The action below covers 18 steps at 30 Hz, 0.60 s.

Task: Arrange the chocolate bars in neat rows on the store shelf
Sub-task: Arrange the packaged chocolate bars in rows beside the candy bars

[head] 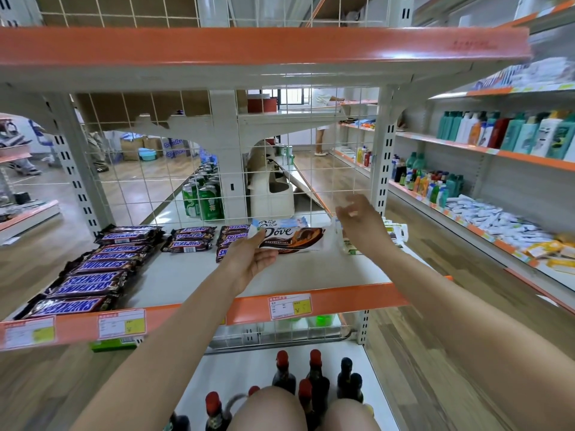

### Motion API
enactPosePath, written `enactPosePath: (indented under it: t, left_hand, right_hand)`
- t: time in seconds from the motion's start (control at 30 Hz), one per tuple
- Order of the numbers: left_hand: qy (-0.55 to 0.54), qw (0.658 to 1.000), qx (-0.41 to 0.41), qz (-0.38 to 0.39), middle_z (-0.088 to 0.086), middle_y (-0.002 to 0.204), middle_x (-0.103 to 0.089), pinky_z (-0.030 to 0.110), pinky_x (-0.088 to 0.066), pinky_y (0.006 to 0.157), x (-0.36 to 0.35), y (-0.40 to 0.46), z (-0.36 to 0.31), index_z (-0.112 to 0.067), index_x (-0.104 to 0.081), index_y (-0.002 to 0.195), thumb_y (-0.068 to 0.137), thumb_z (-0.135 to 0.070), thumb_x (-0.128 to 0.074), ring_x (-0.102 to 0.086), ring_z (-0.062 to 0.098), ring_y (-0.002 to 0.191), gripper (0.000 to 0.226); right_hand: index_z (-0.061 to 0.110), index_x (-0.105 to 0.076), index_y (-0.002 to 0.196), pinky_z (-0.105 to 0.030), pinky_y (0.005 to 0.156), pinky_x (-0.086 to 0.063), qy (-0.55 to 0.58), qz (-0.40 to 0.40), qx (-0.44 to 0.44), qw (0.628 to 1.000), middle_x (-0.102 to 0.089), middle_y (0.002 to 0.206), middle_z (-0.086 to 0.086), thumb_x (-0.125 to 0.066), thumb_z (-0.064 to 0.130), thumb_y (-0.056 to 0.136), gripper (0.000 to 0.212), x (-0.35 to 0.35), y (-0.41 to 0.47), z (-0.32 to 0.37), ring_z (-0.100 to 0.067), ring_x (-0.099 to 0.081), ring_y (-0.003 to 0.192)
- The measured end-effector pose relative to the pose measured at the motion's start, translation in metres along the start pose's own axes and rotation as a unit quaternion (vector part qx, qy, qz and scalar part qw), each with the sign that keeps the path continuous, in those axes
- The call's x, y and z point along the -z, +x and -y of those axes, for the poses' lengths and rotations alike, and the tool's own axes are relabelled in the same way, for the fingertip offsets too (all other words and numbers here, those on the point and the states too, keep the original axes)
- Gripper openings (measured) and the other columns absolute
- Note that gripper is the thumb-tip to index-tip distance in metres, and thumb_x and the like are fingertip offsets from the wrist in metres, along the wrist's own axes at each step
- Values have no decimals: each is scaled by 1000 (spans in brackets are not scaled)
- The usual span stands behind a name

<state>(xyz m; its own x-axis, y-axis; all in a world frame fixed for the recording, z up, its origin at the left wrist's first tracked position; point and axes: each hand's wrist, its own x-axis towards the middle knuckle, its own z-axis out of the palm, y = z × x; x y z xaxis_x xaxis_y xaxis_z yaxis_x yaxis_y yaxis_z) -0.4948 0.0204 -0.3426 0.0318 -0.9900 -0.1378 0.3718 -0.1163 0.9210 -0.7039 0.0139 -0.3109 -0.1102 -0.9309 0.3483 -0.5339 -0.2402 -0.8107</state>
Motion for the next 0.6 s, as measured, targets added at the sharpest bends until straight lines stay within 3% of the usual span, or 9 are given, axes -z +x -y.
enactPosePath:
  t: [0.07,0.13,0.27,0.33,0.4,0.47,0.5,0.6]
  left_hand:
    - [-2,1000,-5,1,7,50,-65,21,-55,48,0,0,1,-8,-54,86,95,-17,-53,-63,11,43,13]
    - [-4,1000,-7,10,6,51,-66,22,-56,49,0,1,2,-6,-54,89,94,-17,-53,-64,12,45,12]
    - [-6,1000,-7,27,7,55,-67,24,-56,50,2,4,6,-4,-46,115,94,-17,-54,-66,13,48,26]
    - [1,999,-5,34,9,57,-68,25,-56,51,4,4,8,-4,-40,128,94,-18,-54,-67,14,50,40]
    - [9,999,2,39,14,68,-71,27,-58,55,7,6,10,1,-33,137,93,-19,-55,-69,16,55,53]
    - [27,999,-3,39,16,96,-68,27,-59,61,10,6,10,2,-40,132,92,-22,-58,-69,17,63,50]
    - [41,998,-14,36,13,99,-64,26,-59,63,12,6,9,0,-50,121,91,-22,-59,-68,17,67,38]
    - [74,996,-49,13,4,82,-59,25,-56,74,15,4,8,-9,-58,86,90,-20,-60,-64,15,76,12]
  right_hand:
    - [10,-54,119,-28,72,-46,88,103,-137,981,-61,96,-3,-46,47,94,46,2,1,10,-17,-61,82]
    - [11,-57,110,-28,73,-51,91,169,-176,965,-63,93,-2,-48,54,90,48,0,-3,10,-17,-65,80]
    - [8,-61,103,-31,79,-55,103,181,-164,964,-62,91,-5,-65,34,87,31,-8,-7,0,-24,-68,88]
    - [7,-60,97,-34,81,-57,127,176,-157,964,-60,85,-6,-64,24,89,19,-9,-7,-1,-21,-64,77]
    - [0,-62,104,-36,87,-55,135,163,-145,966,-58,76,-2,-60,18,91,22,-9,-5,-2,-11,-54,62]
    - [-6,-60,111,-31,82,-57,126,151,-127,972,-59,84,-6,-59,18,92,30,-8,-4,-3,-9,-52,66]
    - [-8,-58,112,-26,77,-57,118,145,-118,975,-60,90,-12,-59,18,92,33,-7,-3,-2,-11,-56,72]
    - [-10,-56,111,-23,74,-56,108,134,-102,980,-60,104,-26,-58,19,92,35,-6,-3,-3,-21,-61,94]
